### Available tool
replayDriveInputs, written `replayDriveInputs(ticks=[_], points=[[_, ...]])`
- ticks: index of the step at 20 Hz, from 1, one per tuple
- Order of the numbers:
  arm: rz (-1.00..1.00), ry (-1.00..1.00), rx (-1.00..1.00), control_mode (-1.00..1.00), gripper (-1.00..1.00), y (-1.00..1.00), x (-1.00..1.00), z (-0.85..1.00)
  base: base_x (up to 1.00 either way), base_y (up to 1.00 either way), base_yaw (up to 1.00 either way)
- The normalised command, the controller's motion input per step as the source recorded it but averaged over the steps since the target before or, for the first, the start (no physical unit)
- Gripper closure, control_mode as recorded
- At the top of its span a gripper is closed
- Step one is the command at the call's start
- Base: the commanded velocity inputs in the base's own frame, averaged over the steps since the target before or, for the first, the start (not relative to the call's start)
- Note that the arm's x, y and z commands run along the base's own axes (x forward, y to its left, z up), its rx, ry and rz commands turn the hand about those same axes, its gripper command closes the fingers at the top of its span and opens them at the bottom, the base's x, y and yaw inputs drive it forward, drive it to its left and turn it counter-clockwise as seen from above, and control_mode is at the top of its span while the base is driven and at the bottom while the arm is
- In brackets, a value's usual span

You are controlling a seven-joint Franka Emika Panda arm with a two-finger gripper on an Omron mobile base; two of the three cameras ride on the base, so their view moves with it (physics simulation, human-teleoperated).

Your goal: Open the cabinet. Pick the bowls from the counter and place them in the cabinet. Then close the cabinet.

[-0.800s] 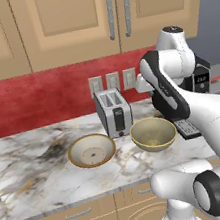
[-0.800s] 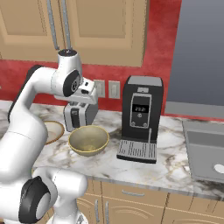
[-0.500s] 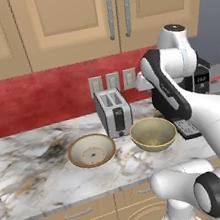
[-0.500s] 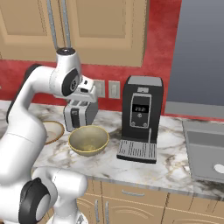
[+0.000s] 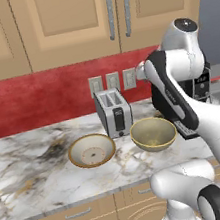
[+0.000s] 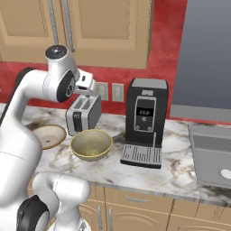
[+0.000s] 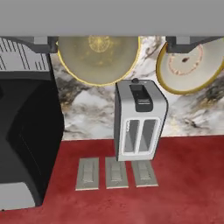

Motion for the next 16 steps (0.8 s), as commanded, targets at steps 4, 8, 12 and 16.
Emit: replayDriveInputs(ticks=[4, 8, 12, 16], points=[[-0.03, -0.25, 0.0, -1.0, -1.0, 0.01, 0.0, 0.62, 0.0, 0.0, 0.0], [-0.01, -0.29, -0.02, -1.0, -1.0, 0.15, 0.0, 0.6, 0.0, 0.0, 0.0], [0.0, -0.27, -0.02, -1.0, -1.0, 0.1, 0.0, 0.6, 0.0, 0.0, 0.0], [0.0, -0.22, -0.01, -1.0, -1.0, 0.15, 0.0, 0.56, 0.0, 0.0, 0.0]])
